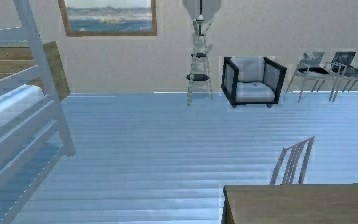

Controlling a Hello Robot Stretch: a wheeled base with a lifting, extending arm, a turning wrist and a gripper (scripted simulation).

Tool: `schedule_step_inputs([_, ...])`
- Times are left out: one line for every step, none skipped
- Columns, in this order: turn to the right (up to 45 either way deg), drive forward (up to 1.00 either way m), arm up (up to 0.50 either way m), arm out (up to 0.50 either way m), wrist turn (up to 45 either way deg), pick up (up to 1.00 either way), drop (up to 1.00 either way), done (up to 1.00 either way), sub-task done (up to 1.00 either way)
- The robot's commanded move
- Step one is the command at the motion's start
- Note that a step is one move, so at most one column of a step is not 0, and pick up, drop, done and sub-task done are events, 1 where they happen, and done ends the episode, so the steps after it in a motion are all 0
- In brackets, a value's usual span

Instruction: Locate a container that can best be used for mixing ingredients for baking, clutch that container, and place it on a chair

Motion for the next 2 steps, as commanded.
schedule_step_inputs([0.0,0.0,0.0,0.0,0.0,0.0,1.0,0.0,0.0])
schedule_step_inputs([0.0,0.0,0.0,-0.1,0.0,0.0,0.0,0.0,0.0])
